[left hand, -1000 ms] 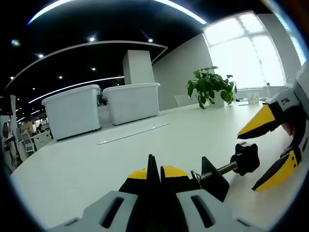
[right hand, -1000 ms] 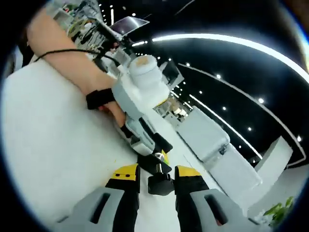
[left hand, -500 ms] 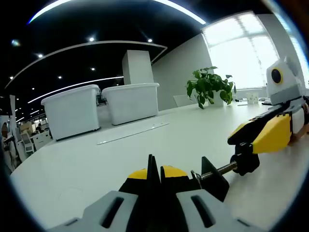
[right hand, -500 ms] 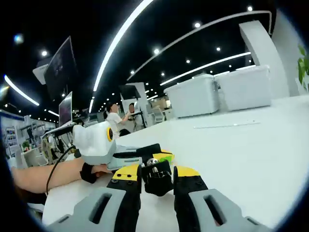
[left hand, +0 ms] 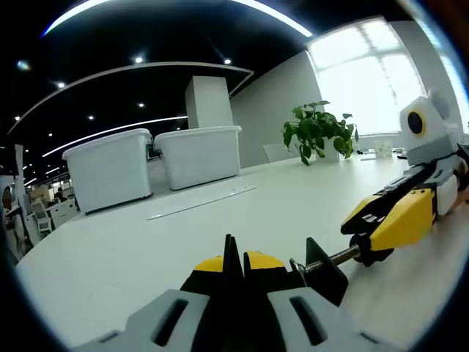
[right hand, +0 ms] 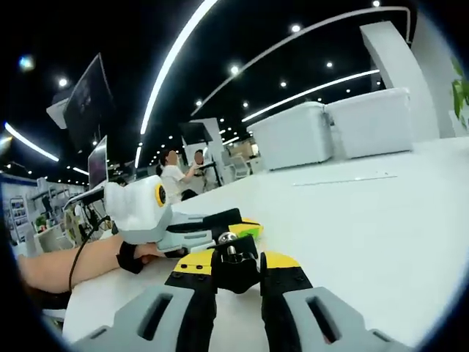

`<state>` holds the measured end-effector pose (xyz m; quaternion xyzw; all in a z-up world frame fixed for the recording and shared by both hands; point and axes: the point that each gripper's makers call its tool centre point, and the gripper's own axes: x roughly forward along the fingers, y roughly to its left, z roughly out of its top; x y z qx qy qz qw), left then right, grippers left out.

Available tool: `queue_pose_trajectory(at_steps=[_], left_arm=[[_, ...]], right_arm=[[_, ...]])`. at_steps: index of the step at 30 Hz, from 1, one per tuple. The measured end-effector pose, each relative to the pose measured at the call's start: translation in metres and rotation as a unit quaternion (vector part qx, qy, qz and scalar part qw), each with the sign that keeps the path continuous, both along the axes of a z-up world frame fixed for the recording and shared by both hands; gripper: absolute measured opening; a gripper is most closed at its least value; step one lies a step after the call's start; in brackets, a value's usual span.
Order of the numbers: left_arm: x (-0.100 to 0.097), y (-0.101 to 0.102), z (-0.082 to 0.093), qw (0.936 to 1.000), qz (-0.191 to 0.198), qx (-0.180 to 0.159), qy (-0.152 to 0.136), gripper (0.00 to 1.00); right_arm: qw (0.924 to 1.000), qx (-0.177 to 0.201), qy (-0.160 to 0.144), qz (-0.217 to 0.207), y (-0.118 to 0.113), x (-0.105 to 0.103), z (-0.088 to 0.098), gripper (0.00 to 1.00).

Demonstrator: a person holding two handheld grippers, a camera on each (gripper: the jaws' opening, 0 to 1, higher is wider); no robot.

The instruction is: Clamp the fixed fixture on the desktop, loosen the retaining clip, secure it to the edge of the desk, and tighten the retaining clip.

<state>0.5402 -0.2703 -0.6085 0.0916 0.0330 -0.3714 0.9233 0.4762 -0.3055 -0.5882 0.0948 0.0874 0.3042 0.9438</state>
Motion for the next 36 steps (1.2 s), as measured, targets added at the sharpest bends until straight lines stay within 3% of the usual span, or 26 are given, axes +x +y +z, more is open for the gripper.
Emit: queue_pose_trajectory(at_steps=[14, 18, 24, 25, 26, 27, 29, 31, 32, 36], left_arm=[[0.001, 0.0, -0.001, 1.0, 0.003, 0.001, -0.001, 0.07], [0.001, 0.0, 0.0, 1.0, 0.003, 0.0, -0.001, 0.07], [0.0, 0.0, -0.001, 1.0, 0.004, 0.001, -0.002, 0.08], [0.0, 0.0, -0.001, 1.0, 0.004, 0.001, -0.001, 0.08], [0.0, 0.0, -0.001, 1.0, 0.004, 0.001, -0.001, 0.08], [0.0, 0.0, -0.001, 1.0, 0.004, 0.001, -0.001, 0.08], [0.0, 0.0, -0.001, 1.0, 0.004, 0.001, -0.002, 0.08], [0.0, 0.0, -0.001, 1.0, 0.004, 0.001, -0.002, 0.08], [0.0, -0.001, -0.001, 1.0, 0.004, 0.002, -0.003, 0.08], [-0.001, 0.0, -0.001, 1.0, 0.004, 0.002, -0.004, 0.08]], right_arm=[[0.9963, -0.065, -0.057, 0.008, 0.005, -0.006, 0.003, 0.2], [0.9858, -0.132, -0.103, 0.01, 0.007, -0.007, 0.005, 0.2], [0.9444, -0.266, -0.192, 0.019, 0.015, -0.013, 0.005, 0.2], [0.9326, -0.293, -0.209, 0.025, 0.017, -0.014, 0.005, 0.2], [0.9261, -0.307, -0.217, 0.027, 0.018, -0.016, 0.004, 0.2], [0.9249, -0.31, -0.219, 0.028, 0.018, -0.016, 0.004, 0.21], [0.9108, -0.338, -0.234, 0.031, 0.019, -0.018, 0.003, 0.21], [0.9044, -0.351, -0.241, 0.03, 0.02, -0.019, 0.002, 0.21], [0.8942, -0.369, -0.251, 0.031, 0.02, -0.02, 0.002, 0.21], [0.8733, -0.404, -0.269, 0.036, 0.022, -0.021, -0.001, 0.21]])
